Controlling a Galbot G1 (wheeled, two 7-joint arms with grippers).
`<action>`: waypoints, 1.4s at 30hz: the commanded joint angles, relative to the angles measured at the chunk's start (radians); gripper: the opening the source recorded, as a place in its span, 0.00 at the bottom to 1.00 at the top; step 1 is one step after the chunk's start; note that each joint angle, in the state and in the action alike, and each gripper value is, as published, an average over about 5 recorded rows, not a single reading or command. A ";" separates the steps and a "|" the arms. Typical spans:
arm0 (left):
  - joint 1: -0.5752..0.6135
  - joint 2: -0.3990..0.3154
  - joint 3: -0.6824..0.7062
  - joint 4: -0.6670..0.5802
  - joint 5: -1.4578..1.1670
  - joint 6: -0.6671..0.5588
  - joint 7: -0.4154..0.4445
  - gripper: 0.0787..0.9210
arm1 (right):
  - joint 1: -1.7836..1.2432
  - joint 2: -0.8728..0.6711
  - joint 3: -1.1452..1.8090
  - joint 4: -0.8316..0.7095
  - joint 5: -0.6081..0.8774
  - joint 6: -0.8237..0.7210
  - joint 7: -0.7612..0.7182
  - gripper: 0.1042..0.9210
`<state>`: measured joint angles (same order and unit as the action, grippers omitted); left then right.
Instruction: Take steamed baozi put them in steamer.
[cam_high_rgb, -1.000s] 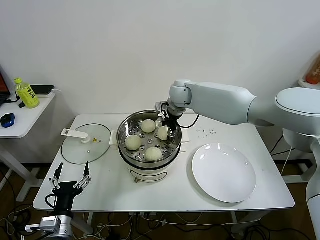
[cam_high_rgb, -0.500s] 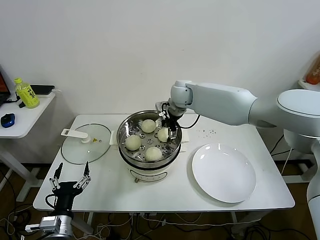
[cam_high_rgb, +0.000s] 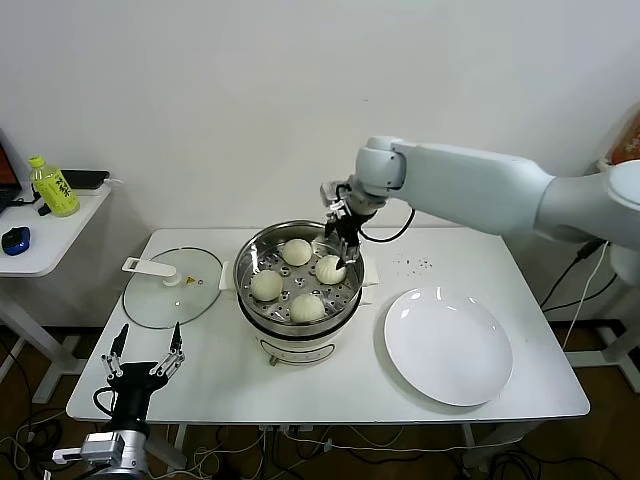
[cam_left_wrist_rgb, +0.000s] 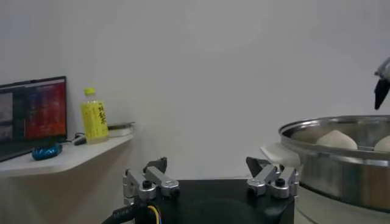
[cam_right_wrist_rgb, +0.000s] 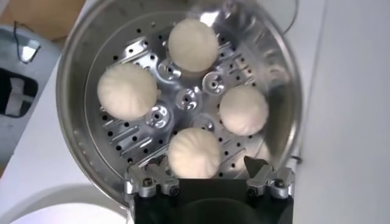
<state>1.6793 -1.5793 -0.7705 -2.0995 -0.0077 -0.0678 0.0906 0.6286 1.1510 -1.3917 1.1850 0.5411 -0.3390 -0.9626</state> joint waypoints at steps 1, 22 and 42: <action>0.008 -0.002 0.002 -0.007 0.007 0.003 -0.001 0.88 | 0.031 -0.186 0.164 0.163 0.010 0.011 0.107 0.88; 0.026 -0.027 0.032 -0.032 0.063 0.006 -0.008 0.88 | -0.482 -0.598 0.796 0.451 -0.053 -0.021 0.272 0.88; 0.043 -0.040 0.096 -0.043 0.093 0.006 -0.044 0.88 | -1.569 -0.478 1.668 0.625 -0.129 0.193 0.702 0.88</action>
<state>1.7210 -1.6084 -0.6905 -2.1386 0.0751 -0.0643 0.0555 -0.2988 0.5724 -0.2445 1.6995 0.4593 -0.2619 -0.4854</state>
